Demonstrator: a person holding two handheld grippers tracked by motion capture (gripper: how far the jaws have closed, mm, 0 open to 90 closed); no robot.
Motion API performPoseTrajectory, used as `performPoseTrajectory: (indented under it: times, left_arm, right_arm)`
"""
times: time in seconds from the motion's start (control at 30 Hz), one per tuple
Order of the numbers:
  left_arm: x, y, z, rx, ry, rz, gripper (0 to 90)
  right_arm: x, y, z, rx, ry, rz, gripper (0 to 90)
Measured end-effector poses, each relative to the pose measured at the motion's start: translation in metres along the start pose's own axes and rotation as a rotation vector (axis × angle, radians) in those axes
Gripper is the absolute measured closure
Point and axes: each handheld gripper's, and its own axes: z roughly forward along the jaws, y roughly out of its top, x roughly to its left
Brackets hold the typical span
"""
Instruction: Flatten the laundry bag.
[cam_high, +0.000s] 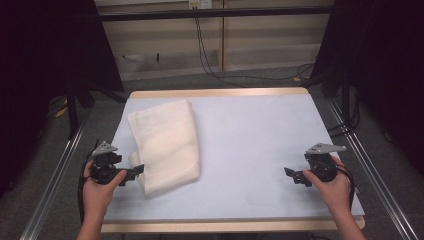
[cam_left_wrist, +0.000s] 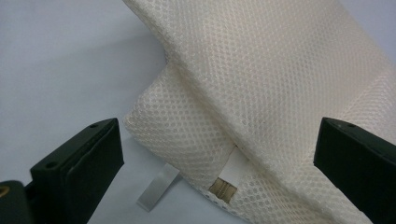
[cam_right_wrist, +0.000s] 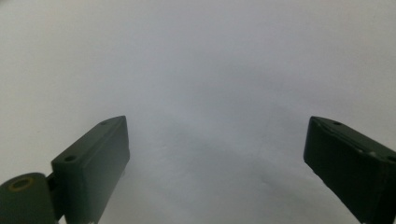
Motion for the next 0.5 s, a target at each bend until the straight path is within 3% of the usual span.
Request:
performPoseTrajectory:
  times: [0.07,0.17,0.37,0.5]
  left_arm:
    - [0.0,0.0001,0.0006,0.014,-0.004,0.012,1.1]
    - [-0.0003,-0.0011,0.0034,0.026,-0.023,-0.01,1.3]
    - [-0.0018,-0.0022,0.0062,0.057,-0.03,0.004,1.3]
    - [-0.0023,-0.0031,0.0069,0.068,-0.038,0.015,1.3]
  right_arm:
    - [-0.0001,-0.001,-0.0022,0.012,-0.001,0.001,6.8]
    - [0.001,-0.002,-0.0036,0.024,0.012,-0.003,6.9]
    - [0.0015,-0.0024,-0.0002,0.036,0.01,-0.034,5.7]
    - [0.0006,-0.0032,0.0,0.045,0.019,-0.026,5.6]
